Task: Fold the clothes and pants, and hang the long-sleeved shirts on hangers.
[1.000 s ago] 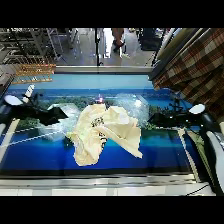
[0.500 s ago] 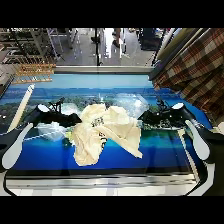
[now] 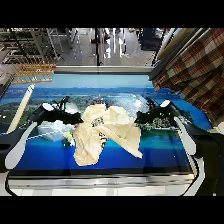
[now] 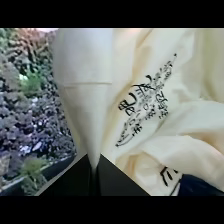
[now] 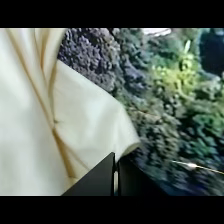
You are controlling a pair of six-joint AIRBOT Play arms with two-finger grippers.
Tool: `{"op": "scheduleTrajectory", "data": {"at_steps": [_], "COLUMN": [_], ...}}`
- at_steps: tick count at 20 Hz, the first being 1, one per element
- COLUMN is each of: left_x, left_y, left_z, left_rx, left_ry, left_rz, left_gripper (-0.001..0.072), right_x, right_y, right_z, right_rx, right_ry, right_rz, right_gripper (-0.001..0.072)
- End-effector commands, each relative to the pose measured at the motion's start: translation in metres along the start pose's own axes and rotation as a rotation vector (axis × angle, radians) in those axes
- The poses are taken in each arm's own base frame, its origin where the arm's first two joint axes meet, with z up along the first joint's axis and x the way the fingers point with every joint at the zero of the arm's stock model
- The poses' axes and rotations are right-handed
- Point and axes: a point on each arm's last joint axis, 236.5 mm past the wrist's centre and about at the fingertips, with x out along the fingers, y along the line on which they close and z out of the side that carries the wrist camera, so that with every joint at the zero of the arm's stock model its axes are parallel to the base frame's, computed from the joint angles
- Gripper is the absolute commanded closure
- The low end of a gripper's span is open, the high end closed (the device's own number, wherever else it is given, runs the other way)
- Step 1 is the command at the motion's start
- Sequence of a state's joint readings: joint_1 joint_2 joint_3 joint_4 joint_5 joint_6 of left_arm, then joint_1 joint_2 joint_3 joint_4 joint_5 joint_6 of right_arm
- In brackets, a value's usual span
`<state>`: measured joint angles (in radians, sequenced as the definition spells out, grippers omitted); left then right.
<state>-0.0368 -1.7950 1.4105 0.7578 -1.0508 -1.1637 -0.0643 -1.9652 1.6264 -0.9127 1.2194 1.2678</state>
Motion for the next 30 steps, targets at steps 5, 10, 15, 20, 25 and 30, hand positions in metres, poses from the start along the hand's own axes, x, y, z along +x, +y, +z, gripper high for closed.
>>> {"op": "scheduleTrajectory", "data": {"at_steps": [5, 10, 15, 20, 25, 30], "left_x": [-0.228, -0.449, -0.545, -0.536, -0.380, -0.199], "left_y": [-0.096, -0.187, -0.266, -0.239, -0.081, 0.047], "left_z": [0.020, -0.028, -0.090, -0.046, 0.034, 0.086], "left_rx": [0.225, 0.446, 0.540, 0.467, 0.147, -0.057], "left_ry": [-0.280, -0.798, -1.137, -1.099, -0.659, -0.447], "left_rz": [-0.009, 0.265, 0.531, 0.338, 0.073, 0.041], "left_gripper": [0.0704, 0.0703, 0.0702, 0.0702, 0.0703, 0.0702], "right_x": [-0.252, -0.488, -0.607, -0.575, -0.364, -0.170], "right_y": [0.074, 0.228, 0.312, 0.289, 0.174, 0.030], "right_z": [0.001, -0.118, -0.264, -0.202, -0.028, 0.086], "right_rx": [-0.340, -0.619, -0.765, -0.720, -0.525, -0.307], "right_ry": [-0.264, -0.922, -1.466, -1.308, -0.705, -0.534], "right_rz": [-0.423, -0.567, -0.592, -0.587, -0.393, -0.350], "right_gripper": [0.0699, 0.0699, 0.0699, 0.0699, 0.0698, 0.0698]}}
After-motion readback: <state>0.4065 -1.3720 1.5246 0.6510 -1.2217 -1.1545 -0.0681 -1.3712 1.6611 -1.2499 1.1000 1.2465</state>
